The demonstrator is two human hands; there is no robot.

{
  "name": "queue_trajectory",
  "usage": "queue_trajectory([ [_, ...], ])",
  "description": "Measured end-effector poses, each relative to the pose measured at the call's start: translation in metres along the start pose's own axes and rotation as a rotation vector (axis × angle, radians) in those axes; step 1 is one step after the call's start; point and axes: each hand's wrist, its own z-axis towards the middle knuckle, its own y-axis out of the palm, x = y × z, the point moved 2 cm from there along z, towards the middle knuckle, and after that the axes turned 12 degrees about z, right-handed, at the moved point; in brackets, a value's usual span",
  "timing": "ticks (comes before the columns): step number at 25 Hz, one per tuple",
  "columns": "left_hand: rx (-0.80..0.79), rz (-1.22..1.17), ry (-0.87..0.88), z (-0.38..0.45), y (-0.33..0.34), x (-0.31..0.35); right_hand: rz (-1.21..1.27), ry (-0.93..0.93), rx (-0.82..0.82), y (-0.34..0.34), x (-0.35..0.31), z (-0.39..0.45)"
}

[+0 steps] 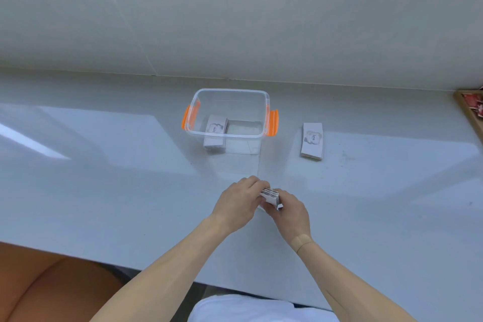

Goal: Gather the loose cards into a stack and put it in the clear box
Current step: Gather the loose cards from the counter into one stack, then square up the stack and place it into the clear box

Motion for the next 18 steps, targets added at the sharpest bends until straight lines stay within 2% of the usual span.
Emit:
queue_trajectory([
  [8,-0.020,0.131,0.018,-0.013,0.009,-0.009,-0.127,-0.050,-0.040,0.006,0.007,0.001],
  [14,0.069,0.160,0.051,-0.021,0.006,0.000,-0.101,-0.048,-0.072,0.005,0.007,0.000],
  [18,-0.037,0.263,0.131,-0.021,0.018,0.006,-0.100,0.003,-0.091,0.004,0.009,0.003],
])
